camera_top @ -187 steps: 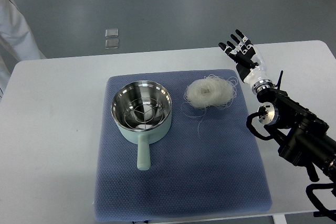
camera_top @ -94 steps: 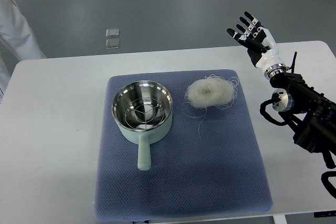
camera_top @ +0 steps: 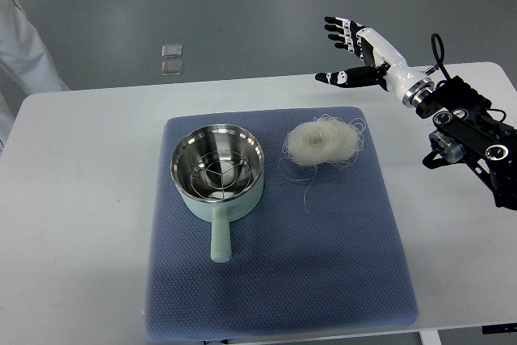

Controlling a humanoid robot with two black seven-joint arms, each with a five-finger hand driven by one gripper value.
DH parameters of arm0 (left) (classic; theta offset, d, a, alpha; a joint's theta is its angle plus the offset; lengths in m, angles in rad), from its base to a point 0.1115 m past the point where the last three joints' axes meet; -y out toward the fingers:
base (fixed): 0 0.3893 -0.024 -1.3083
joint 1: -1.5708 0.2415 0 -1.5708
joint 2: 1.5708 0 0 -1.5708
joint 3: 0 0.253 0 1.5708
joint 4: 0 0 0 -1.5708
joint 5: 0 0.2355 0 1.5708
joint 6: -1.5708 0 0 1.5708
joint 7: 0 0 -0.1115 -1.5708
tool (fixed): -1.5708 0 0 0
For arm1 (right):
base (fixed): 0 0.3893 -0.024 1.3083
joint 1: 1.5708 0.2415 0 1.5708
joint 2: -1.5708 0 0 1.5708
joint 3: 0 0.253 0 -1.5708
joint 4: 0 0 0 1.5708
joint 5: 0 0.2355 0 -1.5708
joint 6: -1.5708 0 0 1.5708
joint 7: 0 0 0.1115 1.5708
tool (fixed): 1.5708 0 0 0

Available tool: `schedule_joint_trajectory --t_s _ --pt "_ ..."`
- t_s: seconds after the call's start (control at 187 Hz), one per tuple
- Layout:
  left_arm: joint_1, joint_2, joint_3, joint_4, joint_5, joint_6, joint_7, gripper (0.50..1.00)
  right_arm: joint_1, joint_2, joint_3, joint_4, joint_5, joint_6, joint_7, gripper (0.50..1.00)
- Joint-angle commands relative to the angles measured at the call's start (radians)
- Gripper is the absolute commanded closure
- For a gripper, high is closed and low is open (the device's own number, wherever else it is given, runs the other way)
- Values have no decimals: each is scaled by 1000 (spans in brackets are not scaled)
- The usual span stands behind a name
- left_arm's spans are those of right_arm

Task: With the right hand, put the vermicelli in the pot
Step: 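Swing the right hand over and lower it onto the white vermicelli bundle, then close the right hand's fingers around the vermicelli bundle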

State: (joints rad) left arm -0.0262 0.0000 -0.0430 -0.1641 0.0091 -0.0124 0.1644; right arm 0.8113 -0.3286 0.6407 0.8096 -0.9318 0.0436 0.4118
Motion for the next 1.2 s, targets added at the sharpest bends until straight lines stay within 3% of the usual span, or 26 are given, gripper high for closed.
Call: schedule_joint_trajectory --t_s 0.0,0.225,0.401,0.519,0.722,0.979,1.193 --pt "0 0 0 0 0 0 0 500 29 -72 -49 52 -107 47 5 574" --pt "0 0 0 0 0 0 0 500 123 -142 -167 121 -472 139 4 574" --pt "0 0 0 0 0 0 0 500 195 -167 -207 171 -570 266 7 576" --pt "0 0 0 0 0 0 0 500 209 -164 -253 178 -633 300 7 574" --pt "0 0 0 0 0 0 0 500 201 -147 -300 158 -680 280 -5 576" --pt "0 0 0 0 0 0 0 500 183 -99 -352 83 -722 167 -28 579" --pt "0 0 0 0 0 0 0 500 180 -76 -397 45 -728 125 -28 581"
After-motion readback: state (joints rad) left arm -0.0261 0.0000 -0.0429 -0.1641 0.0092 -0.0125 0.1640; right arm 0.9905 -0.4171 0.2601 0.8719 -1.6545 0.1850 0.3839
